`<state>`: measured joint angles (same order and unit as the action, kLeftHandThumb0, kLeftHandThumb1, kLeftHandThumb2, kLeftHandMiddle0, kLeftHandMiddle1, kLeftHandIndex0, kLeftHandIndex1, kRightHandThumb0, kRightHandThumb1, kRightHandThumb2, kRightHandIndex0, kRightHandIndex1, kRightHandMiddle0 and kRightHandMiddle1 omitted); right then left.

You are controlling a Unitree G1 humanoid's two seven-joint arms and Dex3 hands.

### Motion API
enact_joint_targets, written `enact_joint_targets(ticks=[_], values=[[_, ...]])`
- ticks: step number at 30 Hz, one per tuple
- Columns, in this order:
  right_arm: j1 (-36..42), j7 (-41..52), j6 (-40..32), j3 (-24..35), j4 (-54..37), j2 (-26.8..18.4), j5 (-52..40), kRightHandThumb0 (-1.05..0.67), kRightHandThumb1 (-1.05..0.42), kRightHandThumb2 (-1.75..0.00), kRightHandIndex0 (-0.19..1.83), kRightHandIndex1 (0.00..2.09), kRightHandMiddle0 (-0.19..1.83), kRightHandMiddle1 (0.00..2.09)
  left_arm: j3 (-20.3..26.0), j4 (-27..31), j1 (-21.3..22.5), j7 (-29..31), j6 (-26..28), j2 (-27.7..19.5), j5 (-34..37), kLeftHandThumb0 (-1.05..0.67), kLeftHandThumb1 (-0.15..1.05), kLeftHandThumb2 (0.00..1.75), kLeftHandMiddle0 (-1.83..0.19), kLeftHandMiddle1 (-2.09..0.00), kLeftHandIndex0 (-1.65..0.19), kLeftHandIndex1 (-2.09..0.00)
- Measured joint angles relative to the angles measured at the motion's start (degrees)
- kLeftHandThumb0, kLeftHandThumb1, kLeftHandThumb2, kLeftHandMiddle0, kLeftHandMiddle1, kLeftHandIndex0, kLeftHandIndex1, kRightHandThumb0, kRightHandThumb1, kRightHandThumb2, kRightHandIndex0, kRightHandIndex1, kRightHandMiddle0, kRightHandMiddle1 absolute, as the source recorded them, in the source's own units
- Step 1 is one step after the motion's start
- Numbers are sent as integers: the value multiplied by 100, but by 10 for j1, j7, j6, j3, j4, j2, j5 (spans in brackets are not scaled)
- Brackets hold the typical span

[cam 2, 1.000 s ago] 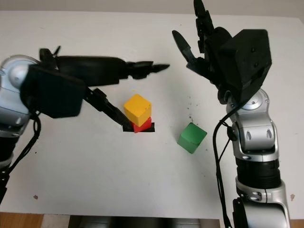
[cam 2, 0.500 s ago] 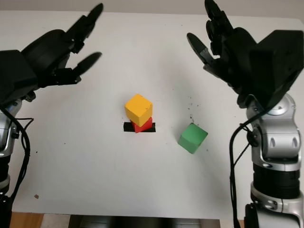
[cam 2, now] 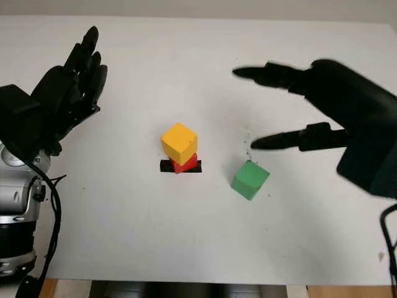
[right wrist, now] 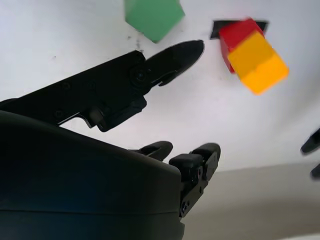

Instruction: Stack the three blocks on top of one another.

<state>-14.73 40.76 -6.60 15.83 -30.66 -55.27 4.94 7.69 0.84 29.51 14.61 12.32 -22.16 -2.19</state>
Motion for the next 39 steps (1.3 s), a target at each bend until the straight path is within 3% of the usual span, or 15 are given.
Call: enact_joint_targets(ticks=[8,13,26,39], values=[[12,56,132,10,7,-65,34,-46,-86,-6,43,7,49,10,-10,-30,1,-5,-14,2,-2,-79,105,59,15,-5,15,-4],[13,55,184,9,15,-73,59,-37,-84,-5,43,6,53,9,-17,-30,1,-12,-19,2,-13,-82,105,59,16,-5,17,-3],[-10,1,249,-78,107,-49,123,-40,-83,-5,42,6,59,9,-18,-25,0,-14,-23,-4,-22,-82,105,60,14,-5,15,-4],[-40,25,244,-134,144,-41,139,-50,-81,-5,39,4,57,6,-18,-16,-1,-13,-15,-4,-22,-84,105,59,14,-6,16,-5]])
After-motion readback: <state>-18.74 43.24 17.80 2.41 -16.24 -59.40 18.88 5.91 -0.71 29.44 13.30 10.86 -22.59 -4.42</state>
